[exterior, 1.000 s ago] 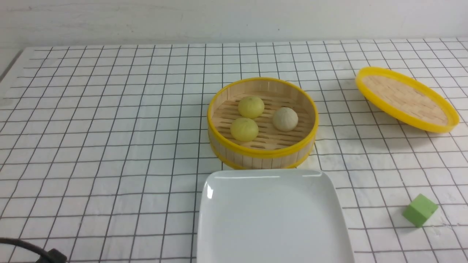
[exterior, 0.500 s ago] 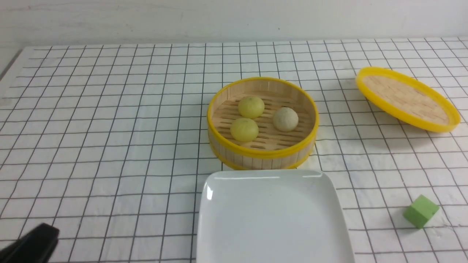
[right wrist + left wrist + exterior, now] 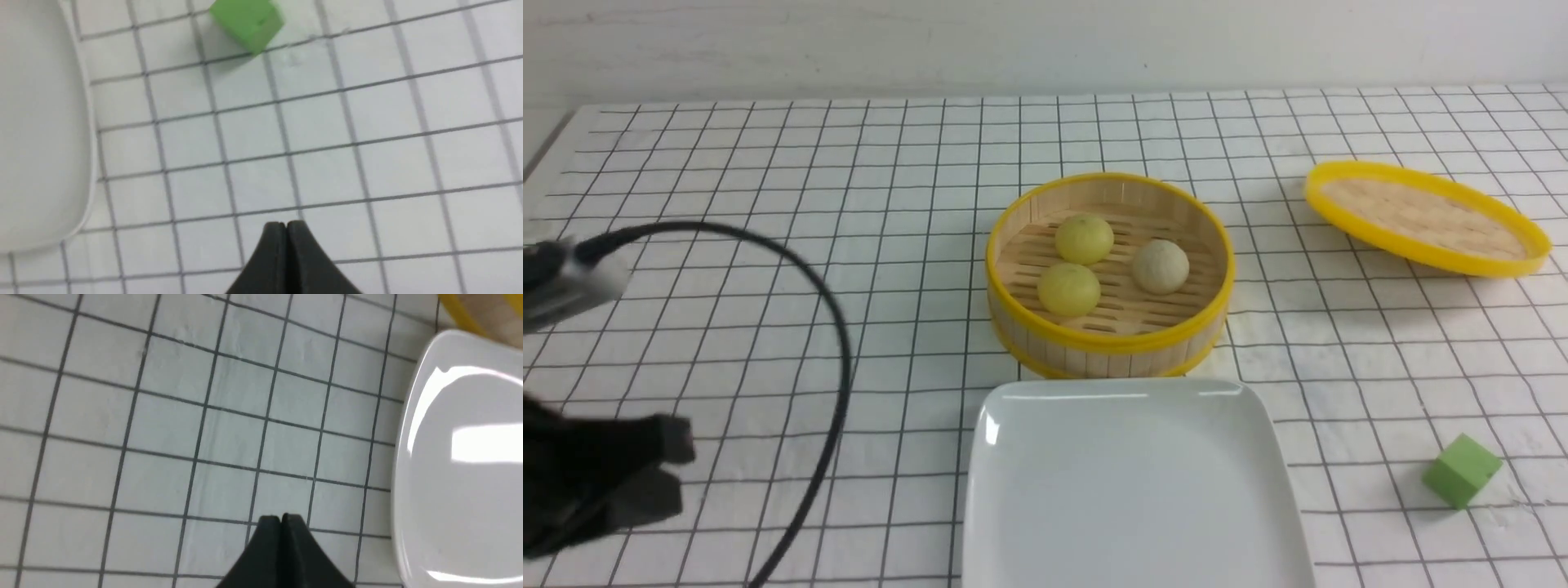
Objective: Put the steamed buns into the plate on the white-black tablecloth.
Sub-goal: 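Reach into the bamboo steamer and grasp a bun with the left gripper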
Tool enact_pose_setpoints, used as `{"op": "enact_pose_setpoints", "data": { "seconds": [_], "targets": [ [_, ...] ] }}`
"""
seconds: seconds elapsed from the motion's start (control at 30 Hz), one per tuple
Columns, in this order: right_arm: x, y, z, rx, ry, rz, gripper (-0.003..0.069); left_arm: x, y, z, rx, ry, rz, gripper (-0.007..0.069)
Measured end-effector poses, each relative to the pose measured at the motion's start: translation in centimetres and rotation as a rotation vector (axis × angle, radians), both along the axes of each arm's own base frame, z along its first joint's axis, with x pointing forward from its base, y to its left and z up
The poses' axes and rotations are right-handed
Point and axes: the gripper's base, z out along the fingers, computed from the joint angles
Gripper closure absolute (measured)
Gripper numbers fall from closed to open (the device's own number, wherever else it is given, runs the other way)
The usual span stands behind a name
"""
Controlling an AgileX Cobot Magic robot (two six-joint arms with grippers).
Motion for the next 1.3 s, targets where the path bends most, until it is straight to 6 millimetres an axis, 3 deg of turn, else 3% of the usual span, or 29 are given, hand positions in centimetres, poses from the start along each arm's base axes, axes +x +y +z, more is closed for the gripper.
{"op": "enact_pose_setpoints", "data": {
  "seconds": [0.03, 0.2, 0.27, 0.3, 0.33, 0.53, 0.6, 0.7, 0.8, 1.0, 1.17, 1.3],
  "targets": [
    [0.9, 0.7, -0.4, 0.040, 0.031, 0.097, 0.0669, 2.4, -0.5, -0.1, -0.017, 0.060, -0.081, 0.0622],
    [2.3, 2.2, -1.0, 0.141, 0.046, 0.272, 0.0646, 9.3, -3.7, -1.1, -0.185, 0.250, -0.364, 0.0608],
    [2.4, 2.3, -1.0, 0.145, 0.037, 0.284, 0.0638, 10.7, -4.5, -1.1, -0.204, 0.254, -0.394, 0.0596],
    [2.5, 2.3, -0.9, 0.141, 0.021, 0.294, 0.0624, 13.4, -6.7, -1.9, -0.211, 0.278, -0.460, 0.0571],
    [2.6, 2.3, -0.9, 0.137, 0.015, 0.296, 0.0614, 14.9, -8.0, -2.4, -0.206, 0.287, -0.491, 0.0547],
    [2.7, 2.2, -0.9, 0.125, 0.002, 0.299, 0.0574, 22.3, -14.9, -4.0, -0.093, 0.260, -0.559, 0.0443],
    [2.7, 2.1, -0.9, 0.118, 0.001, 0.300, 0.0571, 23.1, -15.7, -3.7, -0.057, 0.235, -0.556, 0.0435],
    [2.9, 2.0, -0.9, 0.099, -0.020, 0.294, 0.0564, 25.0, -18.0, -1.6, 0.050, 0.141, -0.484, 0.0410],
    [2.9, 2.0, -0.9, 0.098, -0.024, 0.292, 0.0559, 25.6, -19.4, -1.4, 0.100, 0.109, -0.452, 0.0378],
    [3.0, 2.0, -0.9, 0.094, -0.029, 0.290, 0.0551, 25.6, -22.9, -4.7, 0.233, 0.124, -0.504, 0.0238],
    [3.0, 2.0, -0.9, 0.096, -0.029, 0.290, 0.0544, 26.1, -23.4, -5.8, 0.279, 0.094, -0.511, 0.0169],
    [3.0, 2.0, -0.9, 0.097, -0.029, 0.290, 0.0540, 26.5, -23.6, -6.8, 0.281, 0.094, -0.508, 0.0174]
  ]
}}
